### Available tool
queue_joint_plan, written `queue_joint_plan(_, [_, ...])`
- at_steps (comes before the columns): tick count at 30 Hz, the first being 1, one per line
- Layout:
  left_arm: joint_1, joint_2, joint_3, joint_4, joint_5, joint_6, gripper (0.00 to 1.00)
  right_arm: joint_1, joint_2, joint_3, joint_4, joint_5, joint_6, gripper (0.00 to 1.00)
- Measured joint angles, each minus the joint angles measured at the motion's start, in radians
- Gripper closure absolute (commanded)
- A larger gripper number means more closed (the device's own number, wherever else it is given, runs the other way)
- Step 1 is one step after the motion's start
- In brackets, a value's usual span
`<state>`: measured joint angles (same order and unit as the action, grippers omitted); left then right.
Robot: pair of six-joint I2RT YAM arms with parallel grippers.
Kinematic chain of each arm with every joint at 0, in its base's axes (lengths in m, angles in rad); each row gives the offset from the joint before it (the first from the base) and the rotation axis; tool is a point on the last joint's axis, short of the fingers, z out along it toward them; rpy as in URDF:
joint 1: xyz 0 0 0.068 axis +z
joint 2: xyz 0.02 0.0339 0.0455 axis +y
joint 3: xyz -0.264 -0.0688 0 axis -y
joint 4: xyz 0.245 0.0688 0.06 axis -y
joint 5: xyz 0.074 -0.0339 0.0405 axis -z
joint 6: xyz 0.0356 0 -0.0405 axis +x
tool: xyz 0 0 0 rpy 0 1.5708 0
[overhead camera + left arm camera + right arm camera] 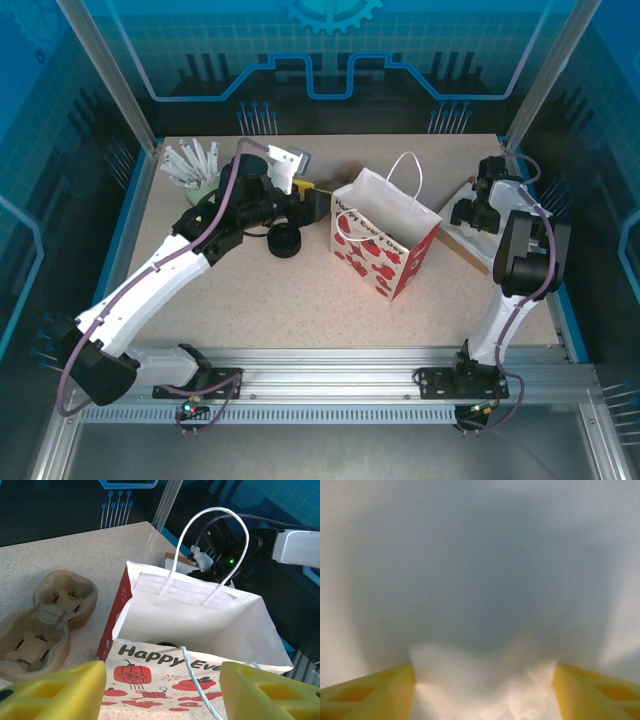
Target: Pack the takeout coffee
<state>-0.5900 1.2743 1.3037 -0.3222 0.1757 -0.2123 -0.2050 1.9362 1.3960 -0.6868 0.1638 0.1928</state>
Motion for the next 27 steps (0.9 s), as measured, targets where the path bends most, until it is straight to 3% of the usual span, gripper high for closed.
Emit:
queue_joint_plan(10, [0.000, 0.002, 0.000, 0.002, 0.018, 0.000, 0.36, 0.002, 0.000, 0.001, 0.008, -0.043, -0.009, 0.68])
queue_joint_plan(21, [0.002, 0.002, 0.000, 0.006, 0.025, 0.000, 0.36, 0.002, -0.013, 0.001, 0.023, -0.087, -0.013, 0.79])
queue_joint_plan(27, [0.002, 0.002, 0.000, 0.006, 0.026, 0.000, 0.36, 0.002, -0.061, 0.001, 0.022, -0.087, -0.013, 0.91])
